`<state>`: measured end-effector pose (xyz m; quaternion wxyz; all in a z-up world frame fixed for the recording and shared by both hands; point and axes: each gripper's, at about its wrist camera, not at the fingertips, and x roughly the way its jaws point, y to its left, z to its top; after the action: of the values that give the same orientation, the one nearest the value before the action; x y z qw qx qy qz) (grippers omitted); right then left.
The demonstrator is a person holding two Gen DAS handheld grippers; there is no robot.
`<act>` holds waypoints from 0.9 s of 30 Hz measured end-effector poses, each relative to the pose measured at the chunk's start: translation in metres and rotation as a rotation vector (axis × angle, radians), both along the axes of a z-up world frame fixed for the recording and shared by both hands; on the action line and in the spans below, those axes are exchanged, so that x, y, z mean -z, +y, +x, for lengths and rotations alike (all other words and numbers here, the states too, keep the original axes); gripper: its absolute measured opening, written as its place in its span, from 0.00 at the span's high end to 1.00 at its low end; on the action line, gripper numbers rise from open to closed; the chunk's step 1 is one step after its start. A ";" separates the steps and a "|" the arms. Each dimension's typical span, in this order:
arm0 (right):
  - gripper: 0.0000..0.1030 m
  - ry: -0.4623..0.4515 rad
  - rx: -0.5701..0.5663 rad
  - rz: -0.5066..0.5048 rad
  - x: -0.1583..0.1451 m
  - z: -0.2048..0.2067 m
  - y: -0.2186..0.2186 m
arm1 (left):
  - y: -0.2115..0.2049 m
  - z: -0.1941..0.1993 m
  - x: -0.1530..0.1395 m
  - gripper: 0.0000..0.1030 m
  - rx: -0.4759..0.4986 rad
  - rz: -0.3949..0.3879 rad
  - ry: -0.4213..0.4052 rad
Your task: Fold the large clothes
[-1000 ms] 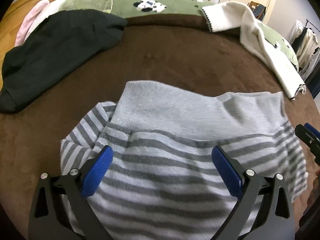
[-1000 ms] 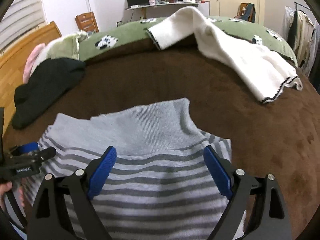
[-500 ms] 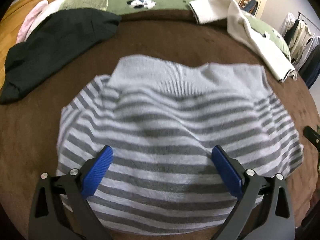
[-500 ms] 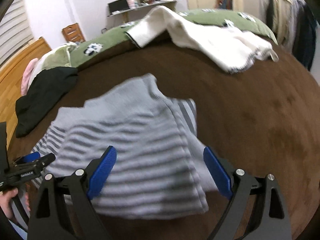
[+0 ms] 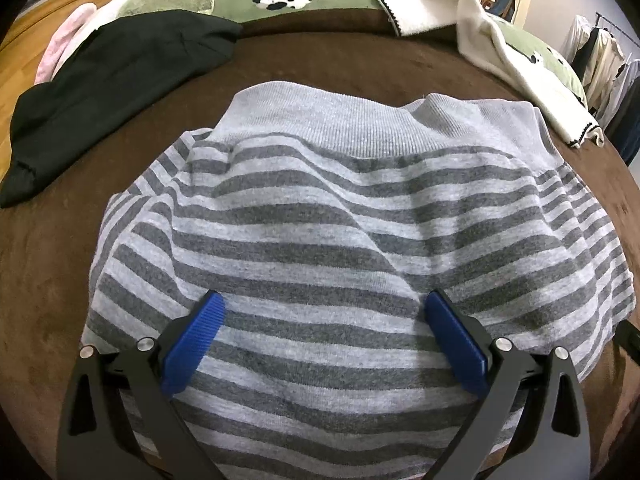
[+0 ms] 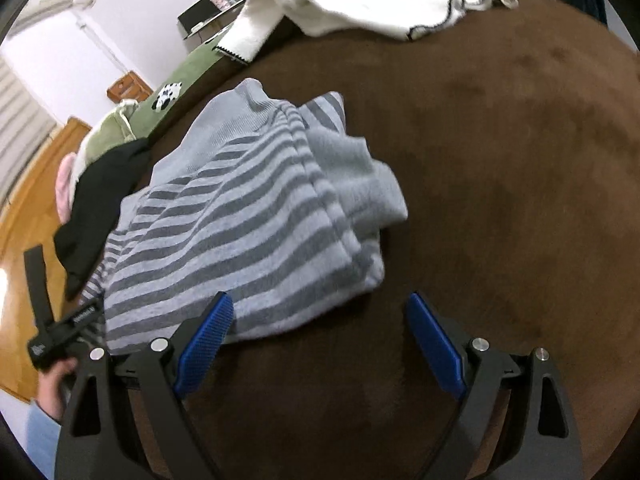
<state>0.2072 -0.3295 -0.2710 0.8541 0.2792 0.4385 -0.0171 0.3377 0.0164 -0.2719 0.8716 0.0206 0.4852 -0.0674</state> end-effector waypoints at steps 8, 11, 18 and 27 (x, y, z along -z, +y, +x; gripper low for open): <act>0.15 -0.040 0.044 0.100 0.003 0.008 -0.004 | 0.000 -0.001 0.001 0.05 0.003 0.006 -0.007; 0.15 -0.054 0.037 0.120 0.003 0.020 -0.001 | 0.001 -0.004 0.001 0.05 0.002 0.010 -0.009; 0.28 -0.095 0.107 0.186 0.004 0.047 -0.003 | -0.001 0.001 0.000 0.05 0.004 0.027 0.020; 0.79 -0.169 0.124 0.140 -0.004 0.042 0.002 | -0.003 0.005 0.000 0.05 0.002 0.035 0.025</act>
<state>0.2493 -0.3273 -0.2674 0.8637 0.3651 0.3471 -0.0156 0.3425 0.0132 -0.2722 0.8649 0.0354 0.4971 -0.0602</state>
